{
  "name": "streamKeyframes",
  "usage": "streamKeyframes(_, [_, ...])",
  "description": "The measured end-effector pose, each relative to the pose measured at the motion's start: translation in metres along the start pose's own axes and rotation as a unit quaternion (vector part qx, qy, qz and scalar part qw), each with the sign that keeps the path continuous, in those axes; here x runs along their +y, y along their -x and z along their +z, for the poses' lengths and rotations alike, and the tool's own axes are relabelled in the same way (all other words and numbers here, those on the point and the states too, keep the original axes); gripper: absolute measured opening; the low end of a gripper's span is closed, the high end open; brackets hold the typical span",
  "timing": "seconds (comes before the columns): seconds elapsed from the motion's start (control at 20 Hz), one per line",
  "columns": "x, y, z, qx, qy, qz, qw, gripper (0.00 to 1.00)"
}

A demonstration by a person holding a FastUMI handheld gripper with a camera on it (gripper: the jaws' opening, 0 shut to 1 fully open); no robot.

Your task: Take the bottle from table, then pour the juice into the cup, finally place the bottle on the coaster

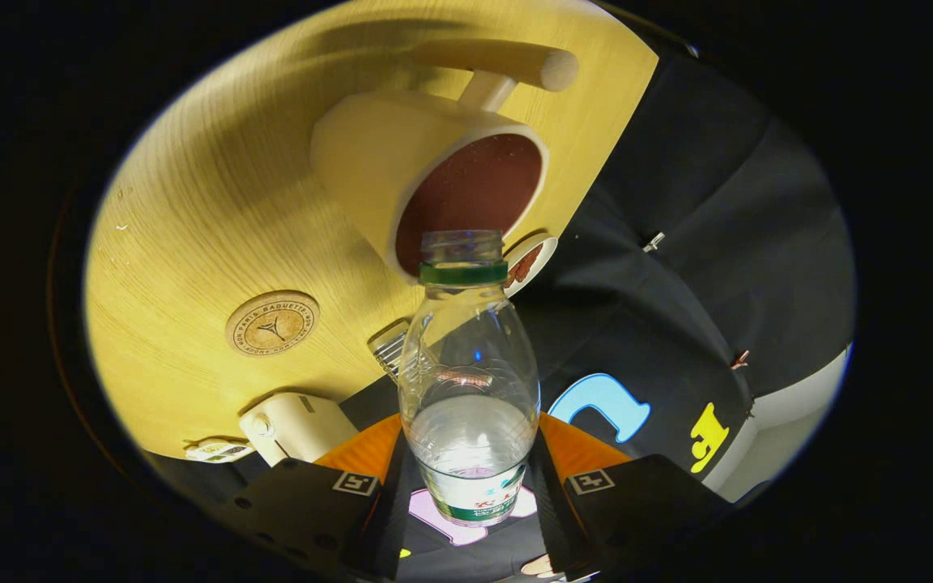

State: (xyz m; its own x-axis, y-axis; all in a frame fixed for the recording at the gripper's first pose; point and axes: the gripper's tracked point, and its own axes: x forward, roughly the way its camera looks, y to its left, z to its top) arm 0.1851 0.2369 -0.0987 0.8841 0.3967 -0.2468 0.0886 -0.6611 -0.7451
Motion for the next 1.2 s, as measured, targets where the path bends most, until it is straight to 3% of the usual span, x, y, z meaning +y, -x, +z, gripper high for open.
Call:
streamKeyframes(0.4, [0.000,0.009,-0.003,0.016,-0.027,0.002,0.999,0.69])
streamKeyframes(0.55, [0.004,0.019,-0.017,0.045,-0.091,0.014,0.995,0.69])
streamKeyframes(0.7, [0.009,0.036,-0.036,0.083,-0.186,0.031,0.979,0.69])
streamKeyframes(0.95, [0.021,0.075,-0.058,0.143,-0.397,0.069,0.904,0.70])
streamKeyframes(1.2, [0.024,0.107,-0.067,0.163,-0.573,0.079,0.799,0.70])
